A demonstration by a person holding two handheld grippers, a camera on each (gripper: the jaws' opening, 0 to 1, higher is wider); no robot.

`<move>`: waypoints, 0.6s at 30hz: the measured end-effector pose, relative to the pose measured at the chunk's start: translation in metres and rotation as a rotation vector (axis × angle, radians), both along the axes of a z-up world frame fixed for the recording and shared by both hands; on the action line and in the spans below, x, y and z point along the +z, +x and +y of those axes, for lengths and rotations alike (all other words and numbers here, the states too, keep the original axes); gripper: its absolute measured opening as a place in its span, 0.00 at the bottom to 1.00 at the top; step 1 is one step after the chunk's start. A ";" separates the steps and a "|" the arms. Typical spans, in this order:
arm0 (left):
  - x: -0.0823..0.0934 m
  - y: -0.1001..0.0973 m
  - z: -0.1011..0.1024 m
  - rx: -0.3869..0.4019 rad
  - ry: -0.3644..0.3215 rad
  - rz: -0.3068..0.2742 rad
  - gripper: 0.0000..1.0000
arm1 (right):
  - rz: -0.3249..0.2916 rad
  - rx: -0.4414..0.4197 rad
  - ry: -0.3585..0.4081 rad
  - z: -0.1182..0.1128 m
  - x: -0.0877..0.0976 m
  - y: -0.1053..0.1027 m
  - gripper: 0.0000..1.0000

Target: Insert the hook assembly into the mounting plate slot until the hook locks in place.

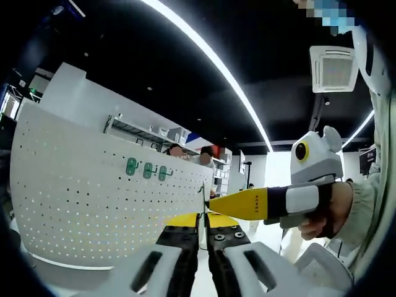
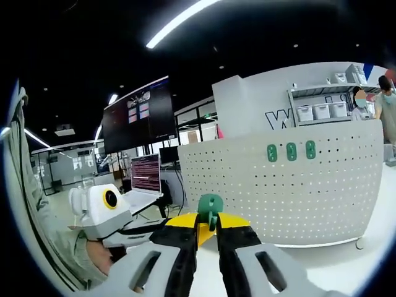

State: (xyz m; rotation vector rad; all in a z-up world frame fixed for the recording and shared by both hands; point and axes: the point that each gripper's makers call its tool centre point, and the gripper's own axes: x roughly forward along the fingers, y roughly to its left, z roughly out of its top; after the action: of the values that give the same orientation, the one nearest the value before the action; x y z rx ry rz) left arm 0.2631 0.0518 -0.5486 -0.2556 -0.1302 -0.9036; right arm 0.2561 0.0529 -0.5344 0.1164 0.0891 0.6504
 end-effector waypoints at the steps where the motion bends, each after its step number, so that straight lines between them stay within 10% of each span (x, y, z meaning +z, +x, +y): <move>1: 0.000 0.000 0.000 0.000 -0.002 0.001 0.03 | -0.001 0.000 -0.003 0.000 0.000 0.000 0.07; 18: 0.003 -0.003 0.000 -0.014 -0.034 0.015 0.03 | -0.119 -0.020 -0.116 0.000 0.007 -0.003 0.01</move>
State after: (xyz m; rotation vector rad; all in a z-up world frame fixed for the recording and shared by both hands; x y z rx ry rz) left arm 0.2602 0.0515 -0.5456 -0.2949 -0.1304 -0.9140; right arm 0.2529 0.0529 -0.5274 -0.0329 0.0110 0.6291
